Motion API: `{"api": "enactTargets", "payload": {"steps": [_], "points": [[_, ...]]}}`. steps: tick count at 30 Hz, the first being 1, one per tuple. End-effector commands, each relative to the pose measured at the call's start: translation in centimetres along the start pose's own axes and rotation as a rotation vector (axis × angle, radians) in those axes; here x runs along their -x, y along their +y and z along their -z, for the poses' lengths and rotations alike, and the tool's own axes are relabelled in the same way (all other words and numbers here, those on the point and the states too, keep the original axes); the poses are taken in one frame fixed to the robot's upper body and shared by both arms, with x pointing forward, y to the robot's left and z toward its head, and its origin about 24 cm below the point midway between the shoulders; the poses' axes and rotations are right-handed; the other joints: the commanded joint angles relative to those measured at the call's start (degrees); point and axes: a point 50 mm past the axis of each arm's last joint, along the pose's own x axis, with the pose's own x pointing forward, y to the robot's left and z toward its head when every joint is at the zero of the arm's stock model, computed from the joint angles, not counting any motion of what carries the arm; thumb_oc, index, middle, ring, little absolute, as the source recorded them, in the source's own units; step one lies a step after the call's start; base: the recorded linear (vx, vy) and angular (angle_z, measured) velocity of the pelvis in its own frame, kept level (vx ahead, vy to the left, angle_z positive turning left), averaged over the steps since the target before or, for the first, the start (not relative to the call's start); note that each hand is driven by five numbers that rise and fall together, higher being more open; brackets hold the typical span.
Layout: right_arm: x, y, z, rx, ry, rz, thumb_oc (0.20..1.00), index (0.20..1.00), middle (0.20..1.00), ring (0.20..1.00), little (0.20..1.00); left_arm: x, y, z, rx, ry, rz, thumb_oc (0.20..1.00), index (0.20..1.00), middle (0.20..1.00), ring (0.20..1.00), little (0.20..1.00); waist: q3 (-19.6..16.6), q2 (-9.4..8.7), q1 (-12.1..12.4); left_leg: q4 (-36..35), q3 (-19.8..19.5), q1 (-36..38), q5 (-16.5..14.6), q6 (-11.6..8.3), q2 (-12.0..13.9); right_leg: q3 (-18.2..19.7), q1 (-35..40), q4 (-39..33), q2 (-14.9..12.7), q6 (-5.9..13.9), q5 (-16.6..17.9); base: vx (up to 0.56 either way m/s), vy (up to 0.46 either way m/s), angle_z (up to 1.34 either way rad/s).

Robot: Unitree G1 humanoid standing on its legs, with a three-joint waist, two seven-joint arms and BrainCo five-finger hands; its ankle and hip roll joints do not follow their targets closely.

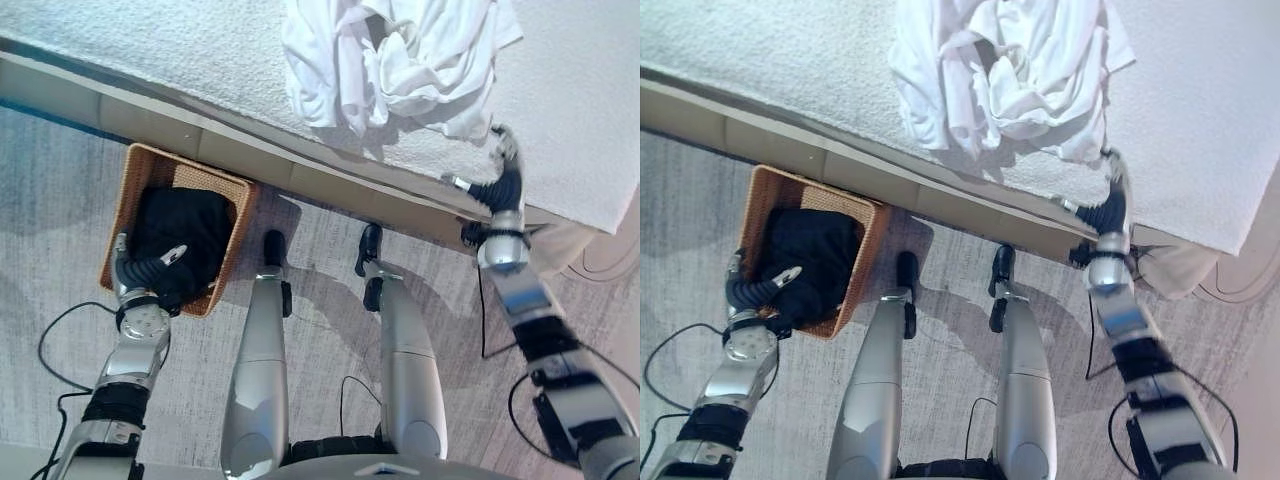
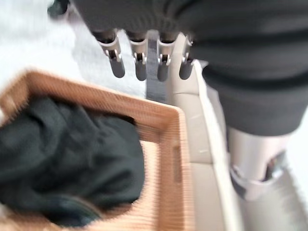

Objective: Pick up clothes into the bucket

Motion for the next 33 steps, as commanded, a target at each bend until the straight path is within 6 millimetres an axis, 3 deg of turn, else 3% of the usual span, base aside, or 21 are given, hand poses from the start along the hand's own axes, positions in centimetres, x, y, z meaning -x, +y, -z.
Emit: {"api": "enactTargets", "payload": {"steps": [1,4,11,18,21,22,23,24,25,31,33], "points": [[-1.7,-3.3,0.1,0.045,-0.003,0.12,1.0,1.0,1.0,1.0,1.0,1.5,0.1,1.4,0.086,0.031,0.044,1.0,1.0,1.0,1.0,1.0,-1.11,3.73,0.74,-0.75,-1.52,-0.34,0.05,1.88,-2.79,-2.82,3.68,1.09,-3.05,3.42,-2.46,0.01,-0.073,0.19],[-4.7,-4.6,-0.6,0.078,0.028,0.194,1.0,1.0,1.0,1.0,1.0,3.0,-1.6,3.4,0.088,0.108,0.126,1.0,1.0,1.0,1.0,1.0,-1.11,4.65,3.42,-2.2,-2.93,-0.06,0.92,1.53,-3.38,-4.39,4.3,1.29,-3.9,3.47,-2.68,0.01,-0.083,0.24],[-8.5,-7.4,-0.3,0.195,0.165,0.236,1.0,1.0,1.0,1.0,1.0,5.5,-4.0,6.2,0.005,0.214,0.295,1.0,1.0,1.0,1.0,1.0,-1.11,6.9,7.75,-6.17,-6.34,2.58,1.82,0.36,-4.26,-7.43,6.85,2.33,-5.37,3.86,-4.88,0.03,-0.094,0.28],[-8.5,-9.8,2.7,0.464,0.353,0.091,1.0,1.0,1.0,1.0,1.0,5.6,-4.9,6.7,-0.041,0.234,0.37,1.0,1.0,1.0,1.0,1.0,-1.11,8.21,9.86,-10.42,-9.31,3.95,4.76,-0.56,-4.85,-10.37,8.33,2.11,-6.75,3.66,-5.11,-0.01,-0.092,0.35],[-7.7,-10.0,4.6,0.651,0.462,-0.126,1.0,1.0,1.0,1.0,1.0,5.6,-4.9,6.8,-0.049,0.249,0.418,1.0,1.0,1.0,1.0,1.0,-1.11,8.53,10.52,-11.57,-10.7,4.69,5.77,-0.88,-4.99,-11.63,9.52,1.84,-7.01,3.53,-5.27,0.0,-0.084,0.2],[-7.5,-10.0,4.9,0.656,0.483,-0.15,0.799,0.799,0.799,0.799,0.799,5.6,-5.0,6.9,-0.046,0.255,0.427,1.0,1.0,1.0,1.0,1.0,-1.11,8.71,10.48,-11.79,-10.89,4.88,6.03,-0.96,-5.04,-11.8,9.7,1.89,-7.0,3.47,-5.35,0.01,-0.08,0.18],[-6.7,-10.2,6.0,0.649,0.545,-0.185,0.435,0.435,0.435,0.435,0.435,5.7,-5.3,7.0,-0.045,0.272,0.449,1.0,1.0,1.0,1.0,1.0,-1.11,8.83,10.65,-12.4,-11.28,5.3,6.39,-1.06,-5.06,-11.95,10.06,1.83,-6.92,3.4,-5.55,0.01,-0.05,0.14],[-6.7,-10.2,6.0,0.648,0.545,-0.185,0.369,0.369,0.369,0.369,0.369,5.7,-5.3,7.0,-0.045,0.272,0.45,1.0,1.0,1.0,1.0,1.0,-1.11,8.85,10.65,-12.44,-11.3,5.33,6.41,-1.07,-5.06,-11.98,10.1,1.81,-6.92,3.39,-5.55,0.0,-0.031,0.13],[-6.7,-10.2,6.0,0.648,0.545,-0.185,0.222,0.222,0.222,0.222,0.222,5.7,-5.3,7.0,-0.045,0.272,0.45,1.0,1.0,1.0,1.0,1.0,-1.11,8.85,10.66,-12.44,-11.31,5.33,6.41,-1.07,-5.06,-11.99,10.11,1.8,-6.92,3.39,-5.55,0.01,-0.024,0.13],[-6.9,-11.0,5.9,0.573,0.552,-0.135,0.2,0.2,0.2,0.2,0.2,5.2,-6.0,6.4,-0.024,0.262,0.464,1.0,1.0,1.0,1.0,1.0,-1.11,8.74,10.46,-14.41,-11.36,6.86,7.28,-1.32,-4.65,-12.22,11.17,0.99,-6.54,3.28,-5.61,0.0,-0.01,0.02],[-7.8,-11.6,4.7,0.558,0.499,-0.095,0.2,0.2,0.2,0.2,0.2,5.0,-5.9,6.1,-0.017,0.25,0.453,1.0,1.0,1.0,1.0,1.0,-1.11,7.97,9.91,-14.55,-10.87,7.77,7.13,-1.44,-4.39,-12.02,12.08,0.29,-6.26,3.33,-5.41,-0.01,0.007,-0.02]]}}
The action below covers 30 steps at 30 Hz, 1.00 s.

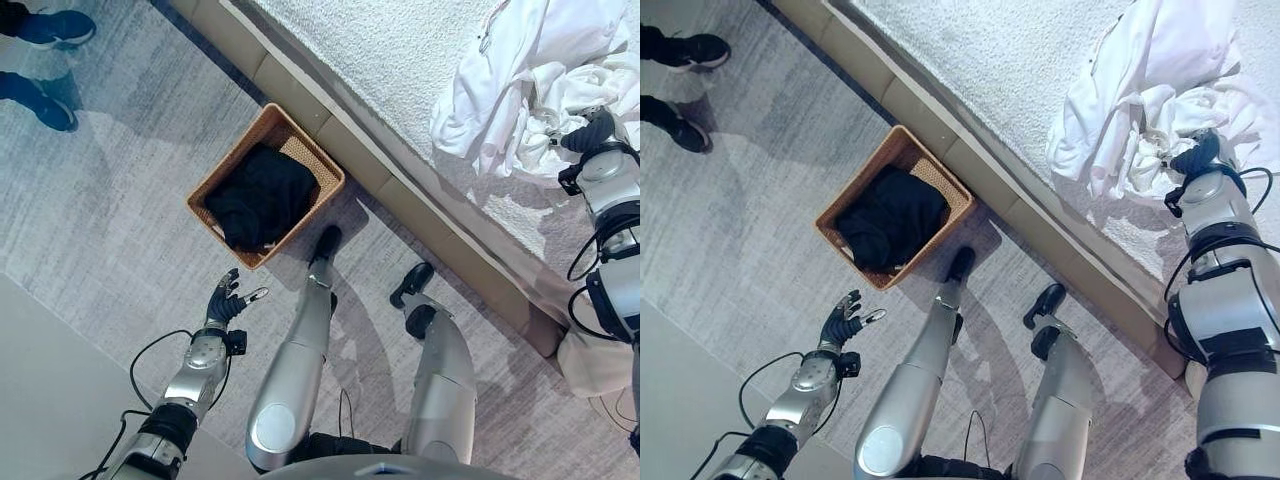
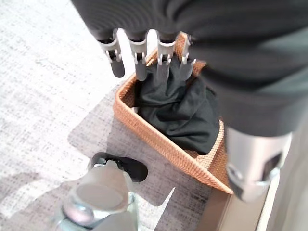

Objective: Pick up clothes into the bucket

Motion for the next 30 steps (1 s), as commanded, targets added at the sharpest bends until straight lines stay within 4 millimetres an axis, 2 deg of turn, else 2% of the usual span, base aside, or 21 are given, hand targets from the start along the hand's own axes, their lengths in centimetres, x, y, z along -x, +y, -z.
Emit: {"api": "enactTargets", "payload": {"steps": [1,4,5,6,8,9,12,16,18,20,23,24,25,27,28,30], "points": [[-0.2,-3.2,0.5,0.002,-0.012,0.083,0.2,0.2,0.2,0.2,0.2,-0.1,0.4,-0.1,0.041,-0.002,-0.022,1.0,1.0,1.0,1.0,1.0,0.26,0.95,-1.35,-0.98,1.95,2.01,-2.01,1.7,0.45,0.3,5.86,-1.69,-0.04,4.97,-1.11,-0.02,0.015,-0.05],[-0.2,-4.0,-1.8,-0.032,-0.103,0.11,0.2,0.2,0.2,0.2,0.2,-0.2,0.9,-0.2,0.039,-0.004,-0.044,1.0,1.0,1.0,1.0,1.0,0.26,-0.48,-2.5,-1.18,3.07,4.01,-2.37,1.51,1.24,0.85,7.6,-2.98,0.64,5.1,-0.56,-0.01,0.018,-0.1],[-0.2,-4.0,-1.8,-0.032,-0.103,0.11,0.2,0.2,0.2,0.2,0.2,-0.2,0.9,-0.2,0.039,-0.003,-0.044,1.0,1.0,1.0,1.0,1.0,0.26,-0.49,-2.5,-1.22,3.1,4.06,-2.37,1.51,1.27,0.88,7.63,-3.02,0.66,5.1,-0.54,-0.01,0.037,-0.19],[-0.1,-5.0,-3.3,-0.032,-0.161,0.139,0.2,0.2,0.2,0.2,0.2,-0.3,1.2,-0.4,0.039,-0.01,-0.057,1.0,1.0,1.0,1.0,1.0,0.26,-1.57,-3.55,-1.4,3.92,6.21,-2.71,1.4,1.64,1.4,9.69,-3.8,1.01,5.12,-0.37,0.0,0.039,-0.21],[-0.1,-5.2,-3.8,-0.029,-0.181,0.145,0.2,0.2,0.2,0.2,0.2,-0.3,1.4,-0.4,0.041,-0.011,-0.063,1.0,1.0,1.0,1.0,1.0,0.26,-1.92,-3.98,-1.45,4.25,7.22,-2.92,1.41,1.84,1.62,10.74,-4.23,1.2,5.1,-0.27,-0.04,0.049,-0.17],[0.0,-5.9,-4.6,-0.03,-0.209,0.162,0.2,0.2,0.2,0.2,0.2,-0.4,1.6,-0.8,0.043,-0.025,-0.067,1.0,1.0,1.0,1.0,1.0,0.26,-2.2,-4.47,-1.91,4.54,7.1,-1.28,1.49,1.83,1.29,10.83,-5.52,1.3,4.63,1.71,-0.09,0.094,-0.19],[0.9,-8.1,-7.7,-0.001,-0.347,0.221,0.2,0.2,0.2,0.2,0.2,-0.5,2.5,-1.7,0.035,-0.064,-0.087,1.0,1.0,1.0,1.0,1.0,0.26,-3.8,-6.53,-2.96,6.71,13.22,-2.07,1.29,2.68,2.76,16.35,-8.42,2.46,4.96,2.66,-0.03,0.085,-0.27],[1.5,-9.2,-9.1,0.022,-0.415,0.253,0.2,0.2,0.2,0.2,0.2,-0.4,3.1,-2.7,0.018,-0.107,-0.087,1.0,1.0,1.0,1.0,1.0,0.26,-4.49,-7.7,-4.31,8.23,17.98,-2.42,1.29,3.37,3.73,20.46,-10.55,3.37,5.23,3.53,0.0,0.055,-0.48],[2.7,-10.1,-11.1,0.033,-0.522,0.287,0.2,0.2,0.2,0.2,0.2,-0.6,3.9,-4.1,-0.001,-0.162,-0.094,1.0,1.0,1.0,1.0,1.0,-1.1,-5.22,-9.27,-6.07,9.72,21.95,-2.32,1.21,3.95,4.61,23.76,-13.01,4.3,5.59,4.67,0.02,0.057,-0.34],[3.0,-9.9,-11.5,0.032,-0.554,0.286,0.2,0.2,0.2,0.2,0.2,-0.7,4.0,-4.9,-0.017,-0.186,-0.089,1.0,1.0,1.0,1.0,1.0,-2.23,-5.46,-9.98,-6.7,10.26,23.24,-2.38,1.12,4.16,4.79,24.89,-13.95,4.65,5.67,4.9,0.04,0.031,-0.33],[4.9,-9.1,-12.7,0.012,-0.689,0.261,0.2,0.2,0.2,0.2,0.2,-0.8,4.0,-8.1,-0.049,-0.307,-0.068,1.0,1.0,1.0,1.0,1.0,-6.05,-5.7,-12.09,-9.26,11.75,27.6,-2.43,0.93,4.98,5.41,28.91,-17.26,5.93,6.02,5.62,0.04,0.004,-0.36],[4.9,-9.1,-12.7,0.012,-0.689,0.261,0.2,0.2,0.2,0.2,0.2,-0.8,4.0,-8.1,-0.049,-0.307,-0.068,1.0,1.0,1.0,1.0,1.0,-6.09,-5.72,-12.08,-9.31,11.75,27.59,-2.39,0.93,4.98,5.4,28.91,-17.32,5.93,6.02,5.66,0.04,-0.001,-0.15],[5.3,-8.3,-12.3,-0.004,-0.716,0.227,0.2,0.2,0.2,0.2,0.2,-0.7,3.8,-9.7,-0.056,-0.369,-0.058,1.0,1.0,1.0,1.0,1.0,-7.82,-5.65,-12.75,-10.25,12.64,29.57,-2.55,0.9,5.46,5.85,30.51,-18.75,6.47,6.1,5.94,0.05,-0.006,-0.25],[6.0,-7.4,-12.4,-0.026,-0.759,0.173,0.2,0.2,0.2,0.2,0.2,-0.4,3.3,-11.3,-0.055,-0.435,-0.035,1.0,1.0,1.0,1.0,1.0,-9.72,-5.55,-13.52,-11.21,13.71,31.22,-2.54,0.84,5.95,6.27,32.04,-20.75,7.23,6.26,6.33,0.04,-0.014,-0.3],[6.0,-7.4,-12.3,-0.027,-0.756,0.172,0.2,0.2,0.2,0.2,0.2,-0.4,3.3,-11.3,-0.058,-0.434,-0.034,1.0,1.0,1.0,1.0,1.0,-9.71,-5.63,-13.33,-11.34,13.77,31.42,-2.53,0.82,6.01,6.31,32.25,-20.97,7.32,6.25,6.43,0.04,-0.022,-0.23],[7.1,-5.5,-12.0,-0.082,-0.813,0.04,0.2,0.2,0.2,0.2,0.2,0.3,2.2,-13.9,-0.076,-0.543,0.028,1.0,1.0,1.0,1.0,1.0,-12.3,-5.25,-13.98,-12.35,15.1,33.81,-2.68,0.64,6.47,6.99,34.71,-23.7,8.34,6.34,6.96,0.05,-0.034,-0.17]]}}
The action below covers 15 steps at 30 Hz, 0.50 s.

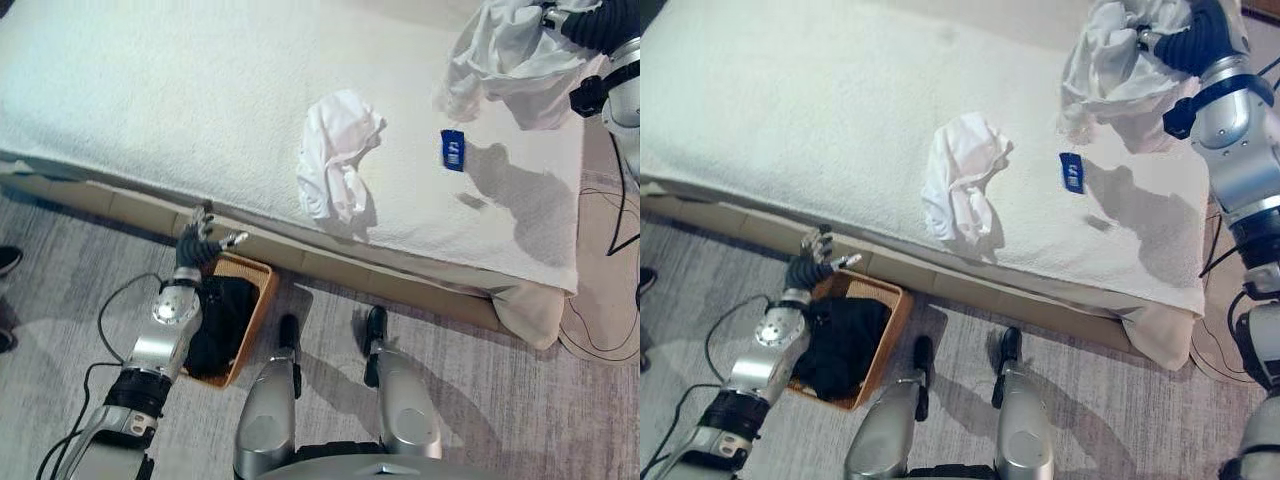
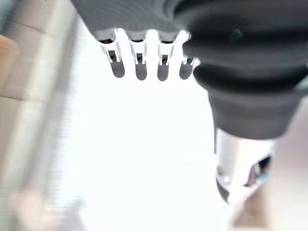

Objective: Pick up clothes into the bucket

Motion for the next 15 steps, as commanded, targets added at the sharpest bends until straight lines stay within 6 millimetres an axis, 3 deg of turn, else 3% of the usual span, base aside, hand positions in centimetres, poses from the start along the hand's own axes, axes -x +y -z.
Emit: {"api": "enactTargets", "payload": {"steps": [1,5,6,7,10,15], "points": [[0.8,0.4,-2.1,-0.119,-0.135,-0.088,0.2,0.2,0.2,0.2,0.2,0.3,-0.8,-2.2,-0.044,-0.121,0.083,1.0,1.0,1.0,1.0,1.0,-7.27,-0.73,0.01,0.17,0.69,1.04,-1.2,-1.89,0.75,-1.87,4.06,2.07,0.48,3.32,-4.89,0.05,-0.041,-0.3],[2.1,2.7,-3.8,-0.218,-0.209,-0.282,0.2,0.2,0.2,0.2,0.2,0.0,-2.7,-4.7,-0.093,-0.221,0.197,1.0,1.0,1.0,1.0,1.0,-10.67,-1.06,-0.27,-1.2,2.49,4.05,-1.35,-2.29,1.84,-1.18,7.47,-1.59,1.46,3.24,-4.11,0.07,-0.047,-0.26],[2.6,3.7,-5.0,-0.266,-0.254,-0.378,0.2,0.2,0.2,0.2,0.2,-0.2,-3.9,-5.7,-0.116,-0.263,0.258,1.0,1.0,1.0,1.0,1.0,-12.07,-1.21,-0.49,-1.89,3.08,5.43,-1.34,-2.52,2.29,-1.12,9.2,-3.18,1.81,3.22,-3.85,0.06,-0.048,-0.25],[2.6,3.7,-5.0,-0.265,-0.254,-0.378,0.2,0.2,0.2,0.2,0.2,-0.2,-3.9,-5.7,-0.116,-0.263,0.258,1.0,1.0,1.0,1.0,1.0,-11.99,-1.16,-0.44,-1.96,3.11,5.57,-1.34,-2.54,2.31,-1.1,9.34,-3.3,1.84,3.21,-3.8,0.07,-0.052,-0.27],[3.5,5.2,-7.4,-0.331,-0.341,-0.523,0.2,0.2,0.2,0.2,0.2,-0.7,-6.7,-7.1,-0.14,-0.317,0.368,1.0,1.0,1.0,1.0,1.0,-13.98,-1.16,-0.91,-3.34,3.77,7.55,-1.11,-2.87,2.7,-1.07,11.86,-5.29,2.18,3.05,-3.51,0.06,-0.029,-0.13],[4.8,6.5,-9.7,-0.394,-0.425,-0.643,0.2,0.2,0.2,0.2,0.2,-1.3,-10.0,-8.3,-0.139,-0.351,0.471,1.0,1.0,1.0,1.0,1.0,-16.59,-0.86,-1.83,-5.23,4.37,10.15,-0.94,-3.05,3.13,-1.56,14.67,-7.27,2.57,2.93,-3.43,0.07,-0.019,-0.03]]}}
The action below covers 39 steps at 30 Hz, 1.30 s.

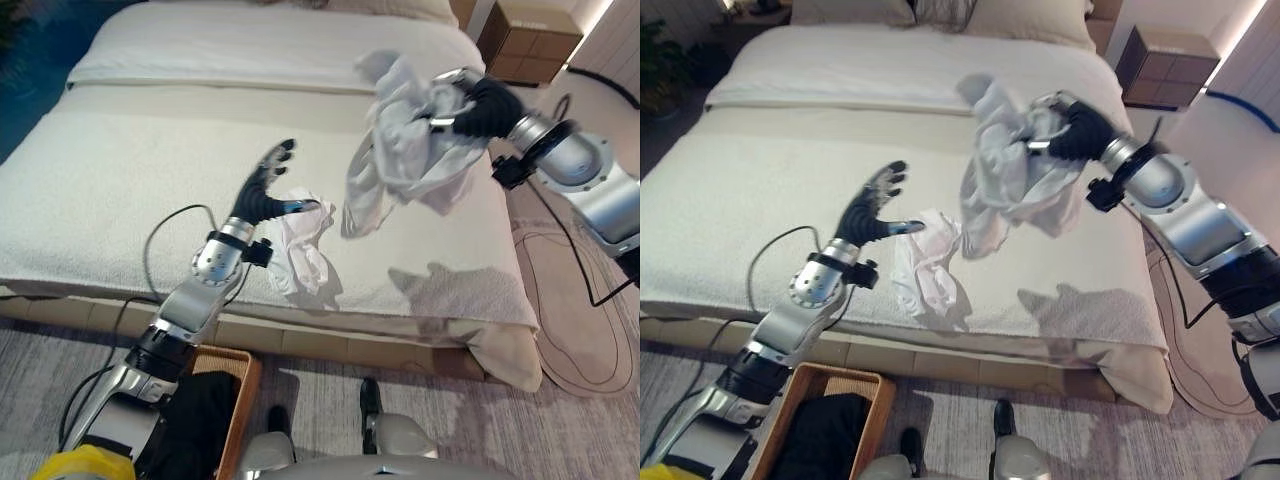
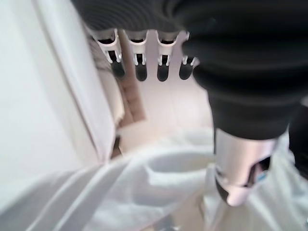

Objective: Pick up clothes into the bucket

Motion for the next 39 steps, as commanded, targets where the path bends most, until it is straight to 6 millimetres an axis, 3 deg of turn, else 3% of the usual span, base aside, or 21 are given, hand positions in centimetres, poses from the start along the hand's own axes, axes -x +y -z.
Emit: {"api": "enactTargets", "payload": {"steps": [1,3,7,14,21,22,23,27,32,34,37,39], "points": [[-0.7,0.0,-3.9,-0.046,-0.185,-0.038,0.2,0.2,0.2,0.2,0.2,-1.2,-1.5,-0.5,-0.02,-0.035,0.07,1.0,1.0,1.0,1.0,1.0,-5.21,-2.13,-0.05,2.94,0.08,-4.2,-0.98,-1.99,-0.6,-3.78,1.64,2.65,-2.37,3.84,-4.71,0.06,-0.02,0.01],[-0.7,0.3,-4.1,-0.059,-0.199,-0.05,0.2,0.2,0.2,0.2,0.2,-1.5,-2.0,-0.7,-0.008,-0.042,0.087,1.0,1.0,1.0,1.0,1.0,-5.4,-2.08,-0.14,2.75,0.15,-3.76,-1.0,-2.0,-0.65,-3.8,2.19,2.34,-2.26,3.82,-4.76,0.04,-0.018,0.03],[-1.2,2.2,-5.9,-0.12,-0.289,-0.138,0.2,0.2,0.2,0.2,0.2,-3.0,-4.8,-2.2,0.101,-0.079,0.193,1.0,1.0,1.0,1.0,1.0,-6.57,-1.6,-0.54,2.36,0.1,-2.53,-1.21,-1.98,-0.68,-4.07,3.57,2.02,-2.1,3.75,-5.11,0.03,-0.013,0.01],[-1.3,3.8,-7.9,-0.202,-0.392,-0.193,0.2,0.2,0.2,0.2,0.2,-4.0,-7.5,-2.7,0.21,-0.056,0.264,1.0,1.0,1.0,1.0,1.0,-7.28,-1.18,-0.86,2.4,-0.29,-1.79,-1.52,-1.88,-0.93,-4.57,4.71,2.05,-2.1,3.58,-5.59,0.0,0.0,0.0],[-1.5,4.8,-8.0,-0.263,-0.412,-0.204,0.2,0.2,0.2,0.2,0.2,-3.7,-10.0,-2.7,0.457,0.012,0.374,1.0,1.0,1.0,1.0,1.0,-7.43,-0.73,-1.36,2.35,-0.59,-1.26,-1.65,-1.75,-1.01,-4.93,5.29,2.1,-2.21,3.58,-5.79,0.0,0.002,0.0],[-1.6,4.8,-7.9,-0.264,-0.408,-0.197,0.2,0.2,0.2,0.2,0.2,-3.5,-10.3,-2.7,0.485,0.022,0.394,0.313,0.313,0.313,0.313,0.313,-7.5,-0.68,-1.49,2.24,-0.56,-1.18,-1.66,-1.76,-1.02,-4.92,5.35,2.05,-2.2,3.6,-5.82,0.0,0.0,0.0],[-1.6,4.8,-7.9,-0.264,-0.408,-0.197,0.2,0.2,0.2,0.2,0.2,-3.5,-10.3,-2.7,0.485,0.022,0.394,0.2,0.2,0.2,0.2,0.2,-7.49,-0.69,-1.49,2.23,-0.56,-1.17,-1.66,-1.76,-1.02,-4.92,5.35,2.04,-2.2,3.6,-5.82,0.0,0.0,0.0],[-1.5,4.6,-7.1,-0.266,-0.38,-0.161,0.2,0.2,0.2,0.2,0.2,-2.6,-10.6,-1.9,0.615,0.077,0.422,0.2,0.2,0.2,0.2,0.2,-7.64,-0.79,-1.6,2.03,-0.64,-0.91,-1.76,-1.72,-1.02,-4.87,5.49,2.08,-2.23,3.58,-5.99,0.0,0.0,0.0],[-1.1,3.8,-4.6,-0.255,-0.29,-0.058,0.2,0.2,0.2,0.2,0.2,-1.1,-10.7,0.0,0.746,0.159,0.385,0.2,0.2,0.2,0.2,0.2,-7.79,-0.94,-1.61,1.9,-0.83,-0.7,-2.05,-1.55,-1.13,-4.88,5.94,2.16,-2.41,3.64,-6.26,0.01,0.003,0.0],[-0.5,2.7,-2.5,-0.233,-0.208,0.05,0.2,0.2,0.2,0.2,0.2,-0.2,-10.4,1.0,0.8,0.191,0.34,0.2,0.2,0.2,0.2,0.2,-7.75,-1.04,-1.58,1.83,-1.06,-0.63,-2.27,-1.37,-1.33,-4.92,6.02,2.21,-2.56,3.66,-6.36,0.01,0.011,0.02],[0.3,1.9,-0.9,-0.194,-0.142,0.125,0.2,0.2,0.2,0.2,0.2,0.6,-10.2,2.0,0.834,0.221,0.307,0.2,0.2,0.2,0.2,0.2,-7.75,-1.19,-1.37,1.85,-1.29,-0.65,-2.53,-1.16,-1.6,-5.17,6.19,2.36,-2.64,3.65,-6.57,0.01,0.01,0.05],[0.6,1.7,-0.3,-0.179,-0.118,0.151,0.25,0.25,0.25,0.25,0.25,1.0,-10.1,2.3,0.843,0.233,0.292,0.2,0.2,0.2,0.2,0.2,-7.8,-1.24,-1.24,1.93,-1.39,-0.73,-2.61,-1.1,-1.64,-5.23,6.18,2.43,-2.71,3.65,-6.62,0.01,0.014,0.06]]}}
